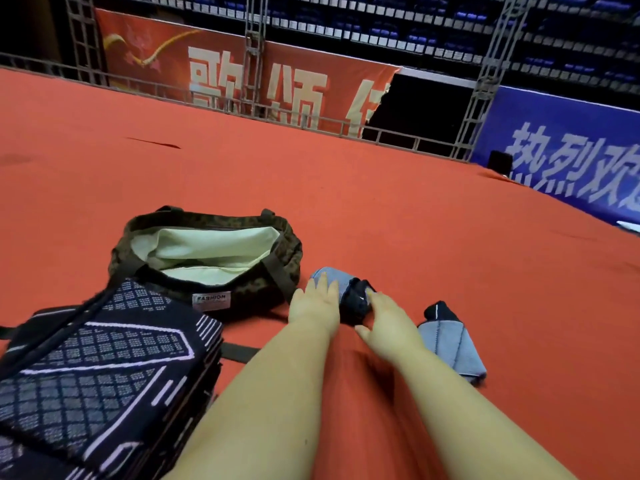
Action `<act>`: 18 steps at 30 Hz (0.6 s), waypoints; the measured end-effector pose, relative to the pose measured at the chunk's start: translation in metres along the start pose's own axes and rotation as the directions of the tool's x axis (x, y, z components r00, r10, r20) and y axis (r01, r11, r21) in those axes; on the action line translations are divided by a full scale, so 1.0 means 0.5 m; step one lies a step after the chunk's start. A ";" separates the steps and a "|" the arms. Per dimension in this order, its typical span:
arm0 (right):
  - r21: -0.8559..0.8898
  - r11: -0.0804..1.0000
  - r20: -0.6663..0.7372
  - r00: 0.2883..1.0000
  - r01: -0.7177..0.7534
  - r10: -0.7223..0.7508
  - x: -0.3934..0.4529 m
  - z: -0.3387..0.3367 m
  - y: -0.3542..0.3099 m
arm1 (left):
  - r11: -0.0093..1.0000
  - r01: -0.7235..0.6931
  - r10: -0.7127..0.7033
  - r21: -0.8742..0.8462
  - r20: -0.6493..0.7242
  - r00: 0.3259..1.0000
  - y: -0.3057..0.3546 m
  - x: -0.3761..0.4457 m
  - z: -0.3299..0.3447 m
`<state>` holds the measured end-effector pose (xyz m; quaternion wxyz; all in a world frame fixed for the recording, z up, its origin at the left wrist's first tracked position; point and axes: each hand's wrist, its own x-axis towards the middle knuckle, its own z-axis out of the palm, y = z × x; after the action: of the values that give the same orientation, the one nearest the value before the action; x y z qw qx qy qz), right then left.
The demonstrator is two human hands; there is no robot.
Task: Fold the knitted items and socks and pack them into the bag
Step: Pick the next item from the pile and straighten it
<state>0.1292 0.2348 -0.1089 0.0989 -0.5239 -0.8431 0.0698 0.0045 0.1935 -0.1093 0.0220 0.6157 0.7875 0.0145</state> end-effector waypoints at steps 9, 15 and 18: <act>-0.055 0.998 0.120 0.993 0.025 -0.018 0.102 0.076 0.041 | 0.991 -0.119 0.118 0.065 0.017 0.993 0.014 0.130 0.066; 0.016 1.000 0.084 0.996 0.010 -0.012 0.020 0.084 0.042 | 0.982 -0.141 0.148 0.122 -0.050 0.988 0.021 0.047 0.077; 0.019 1.000 0.118 0.993 -0.001 -0.001 -0.072 0.068 0.034 | 0.973 -0.183 0.188 0.140 -0.018 0.982 0.039 -0.038 0.070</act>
<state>0.1513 0.2097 -0.1492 0.0537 -0.5180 -0.8467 0.1087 0.0302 0.1795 -0.1431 -0.0344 0.6863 0.7259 -0.0283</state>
